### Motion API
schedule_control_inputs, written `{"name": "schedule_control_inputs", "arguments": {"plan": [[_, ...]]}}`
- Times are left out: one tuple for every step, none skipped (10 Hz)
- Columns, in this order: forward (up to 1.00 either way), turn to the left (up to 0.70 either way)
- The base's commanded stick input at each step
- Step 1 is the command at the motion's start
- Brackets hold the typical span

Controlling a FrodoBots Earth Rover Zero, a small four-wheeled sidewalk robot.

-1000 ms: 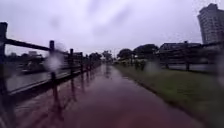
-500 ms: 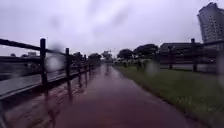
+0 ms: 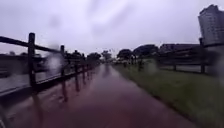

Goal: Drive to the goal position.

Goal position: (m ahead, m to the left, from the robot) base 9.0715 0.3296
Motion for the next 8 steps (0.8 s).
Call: {"name": "schedule_control_inputs", "arguments": {"plan": [[1.00,0.01],[1.00,0.01],[1.00,0.01],[1.00,0.01],[1.00,0.01],[1.00,0.01],[1.00,0.01],[1.00,0.15]]}}
